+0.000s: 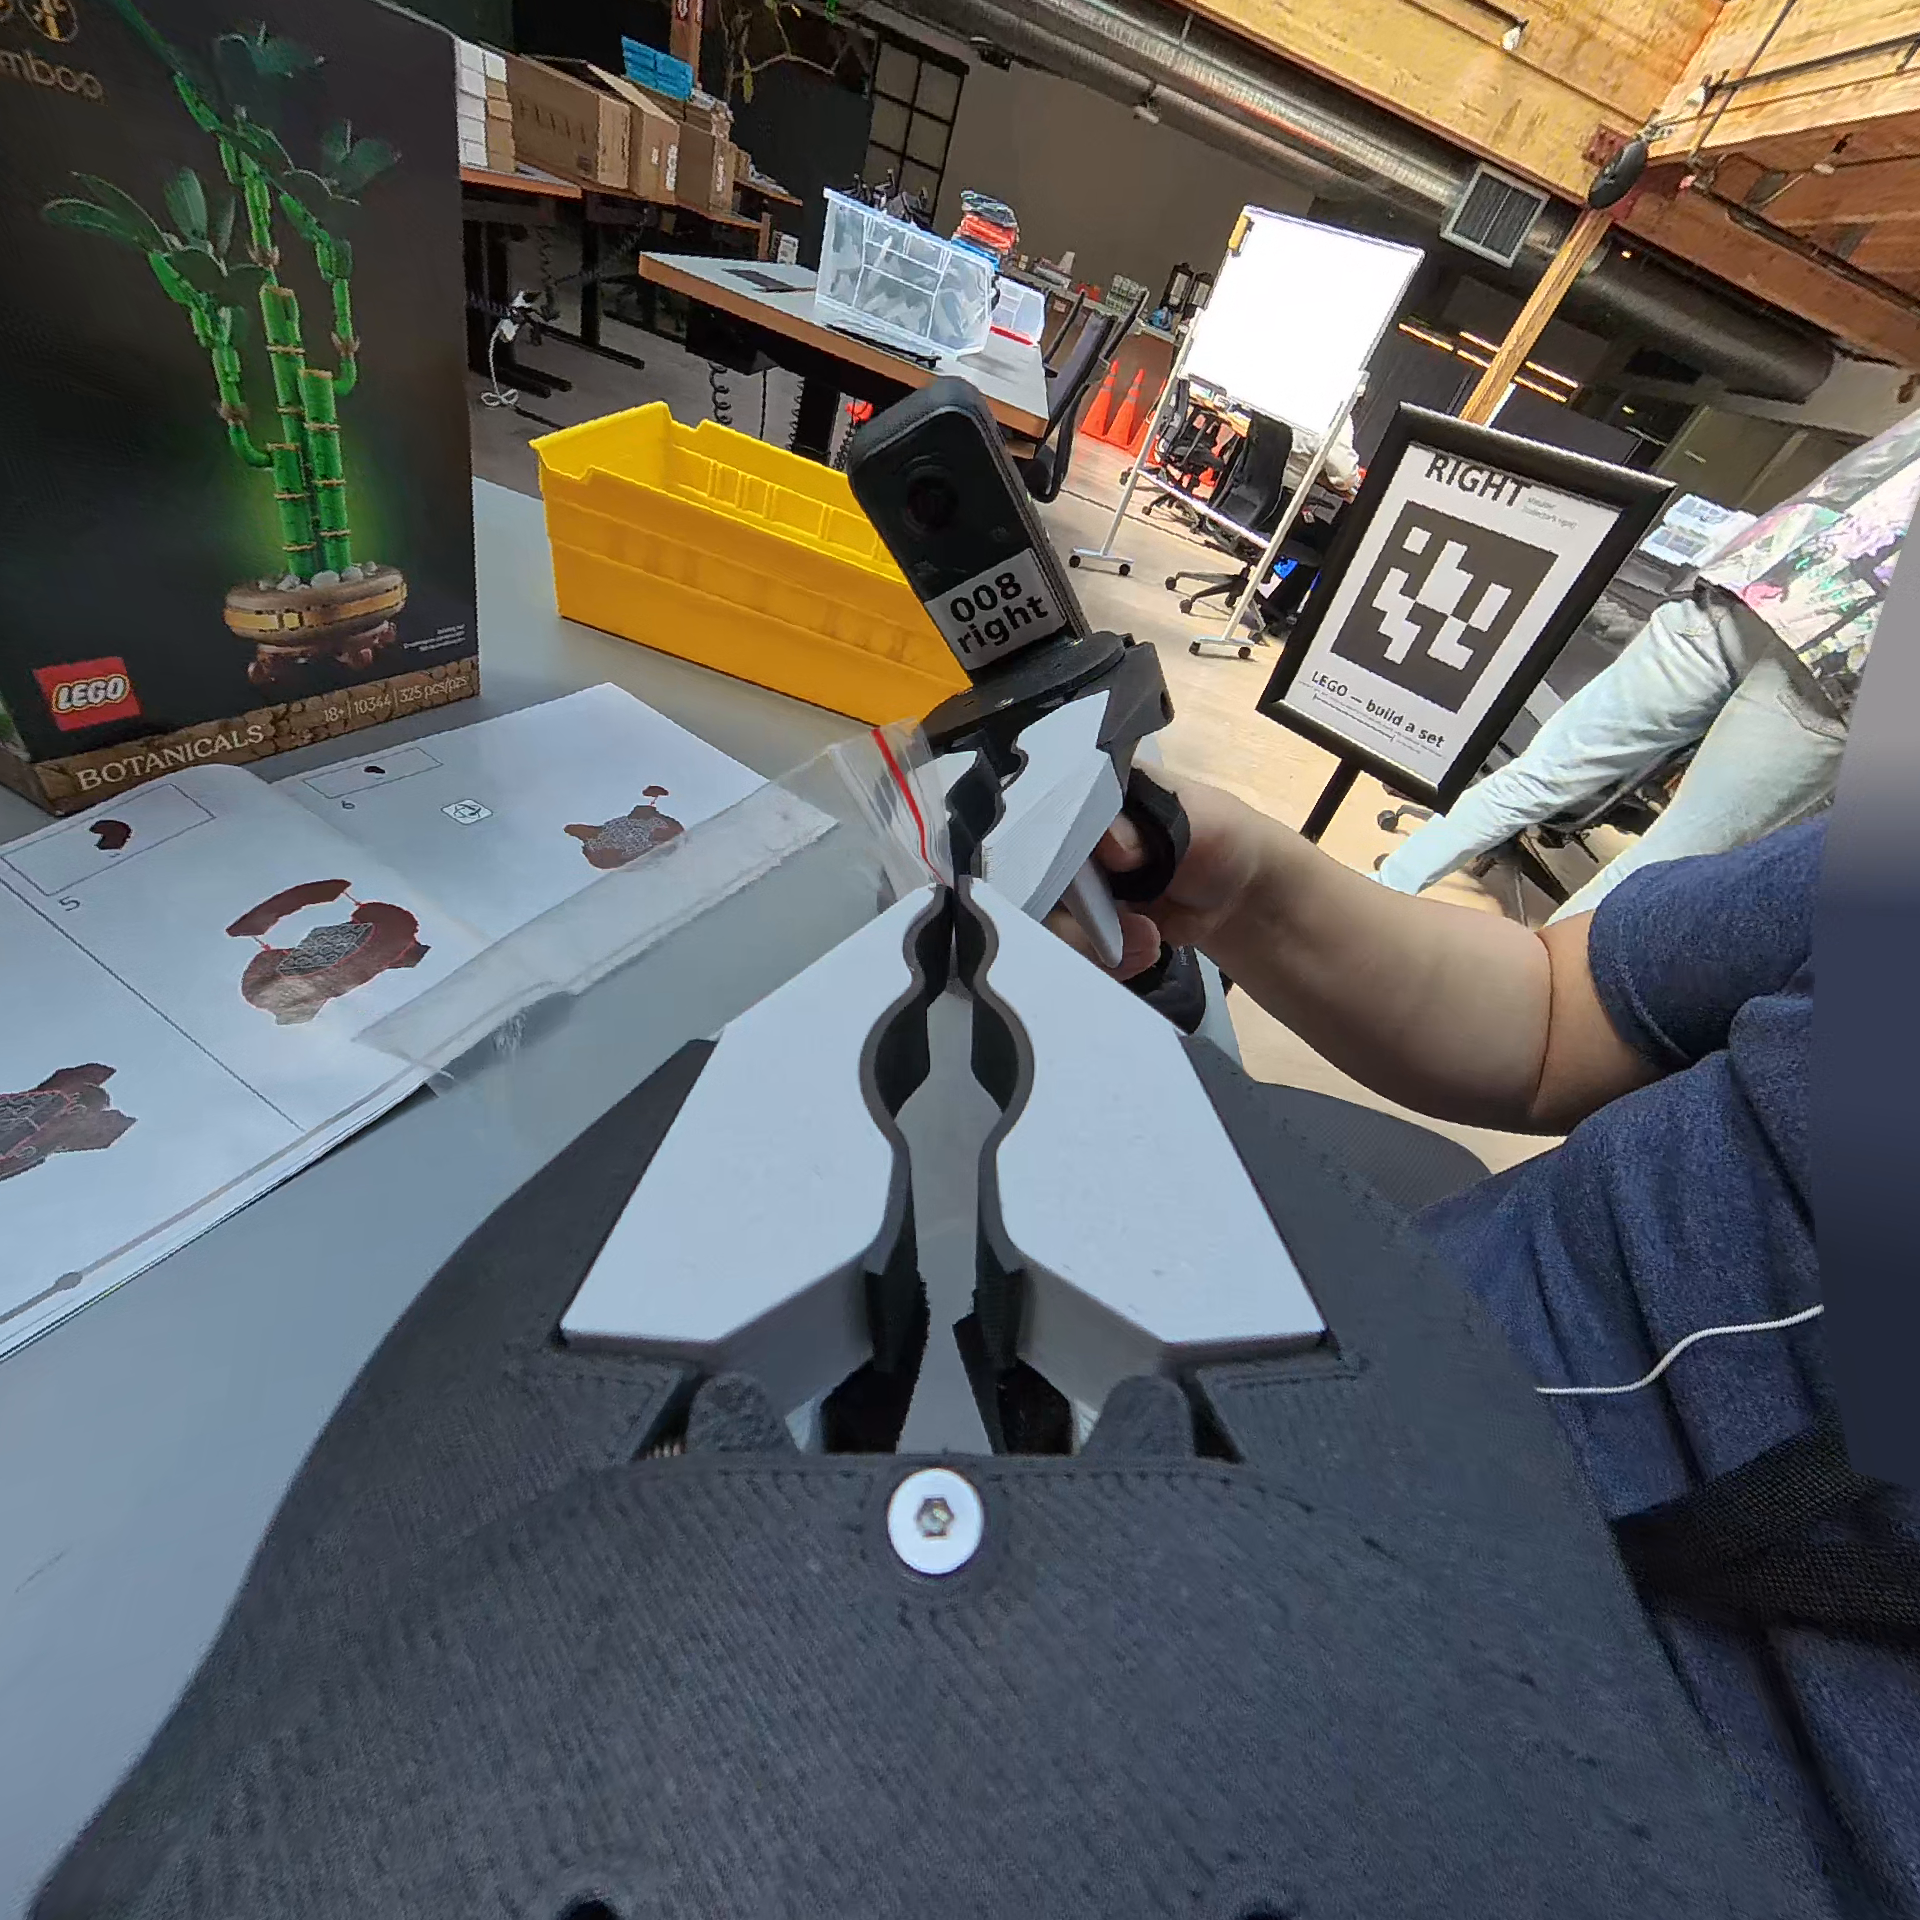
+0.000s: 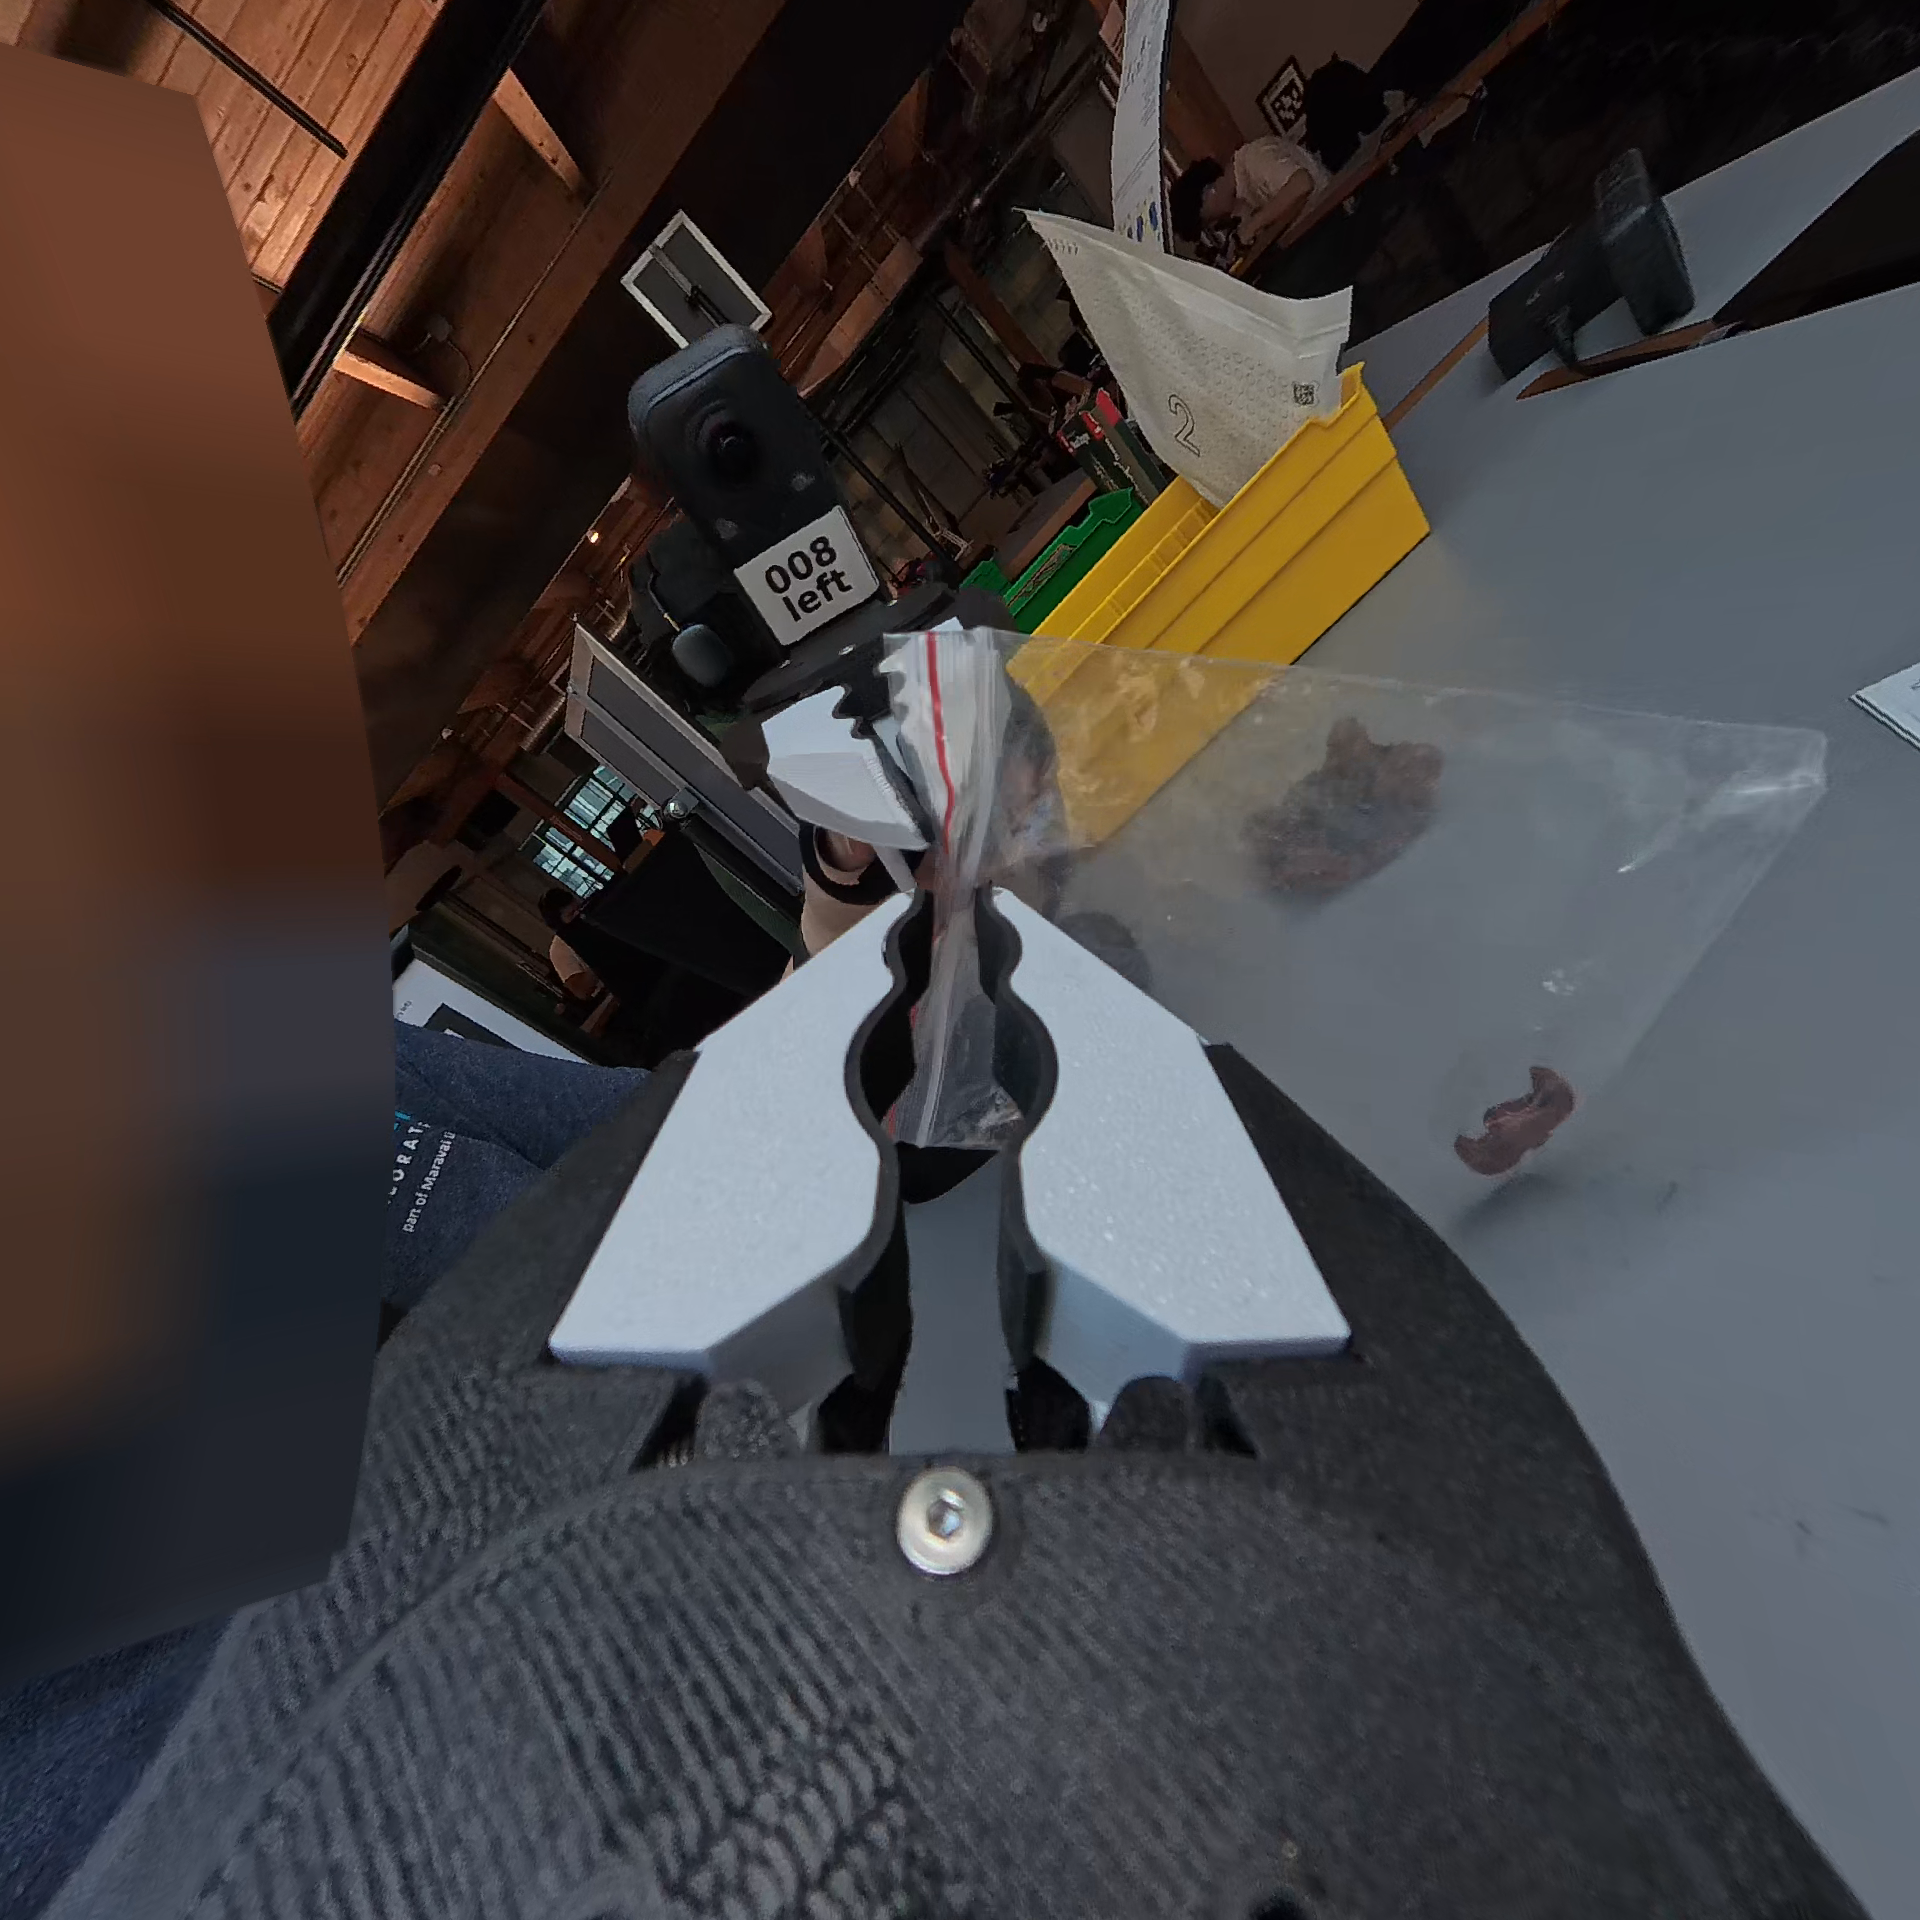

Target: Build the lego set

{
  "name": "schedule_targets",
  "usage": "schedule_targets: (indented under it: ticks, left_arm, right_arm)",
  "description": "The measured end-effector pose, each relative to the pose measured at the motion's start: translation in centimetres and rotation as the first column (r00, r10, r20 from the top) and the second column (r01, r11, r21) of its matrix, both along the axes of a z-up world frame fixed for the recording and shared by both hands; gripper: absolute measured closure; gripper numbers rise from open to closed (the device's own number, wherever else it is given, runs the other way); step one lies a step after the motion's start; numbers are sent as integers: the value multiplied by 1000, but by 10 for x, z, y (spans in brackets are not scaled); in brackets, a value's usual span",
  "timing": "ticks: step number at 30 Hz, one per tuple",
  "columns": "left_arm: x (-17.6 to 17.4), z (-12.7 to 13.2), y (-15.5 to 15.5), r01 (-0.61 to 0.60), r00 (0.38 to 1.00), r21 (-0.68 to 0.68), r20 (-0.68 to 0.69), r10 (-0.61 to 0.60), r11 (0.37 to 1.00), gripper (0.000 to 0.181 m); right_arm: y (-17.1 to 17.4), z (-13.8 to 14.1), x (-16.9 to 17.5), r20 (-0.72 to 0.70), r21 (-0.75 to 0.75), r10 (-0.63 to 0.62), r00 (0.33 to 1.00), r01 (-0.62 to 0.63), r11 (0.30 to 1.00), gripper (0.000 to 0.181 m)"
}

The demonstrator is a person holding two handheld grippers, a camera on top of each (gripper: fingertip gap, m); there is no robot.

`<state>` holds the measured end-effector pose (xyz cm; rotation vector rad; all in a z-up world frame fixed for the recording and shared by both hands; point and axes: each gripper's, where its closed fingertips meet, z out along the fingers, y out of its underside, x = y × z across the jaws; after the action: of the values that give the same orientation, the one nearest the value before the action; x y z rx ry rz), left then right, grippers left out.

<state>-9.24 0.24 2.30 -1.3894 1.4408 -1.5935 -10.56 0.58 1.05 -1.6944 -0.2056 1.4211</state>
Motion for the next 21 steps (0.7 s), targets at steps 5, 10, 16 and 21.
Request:
schedule_targets:
  ticks: [5, 10, 16, 21]
  left_arm:
    - [-1, 1, 16, -77, 997, -104, -2, 77, 992, 181]
    - [2, -8, 21, -144, 989, -112, -46, 140, 983, 181]
    - [9, -6, 12, -146, 989, -102, -44, 142, 984, 181]
    - [16, -4, 3, -121, 992, -99, -37, 118, 988, 181]
  right_arm:
    - [11, 9, 21, 137, 121, -210, 968, 194, 973, 162]
    - [8, 12, 12, 419, 205, -311, 853, 245, 948, 163]
    - [7, 0, 9, 510, 113, -310, 802, 295, 949, 159]
    - [6, -7, 10, 594, 140, -320, 738, 297, 945, 165]
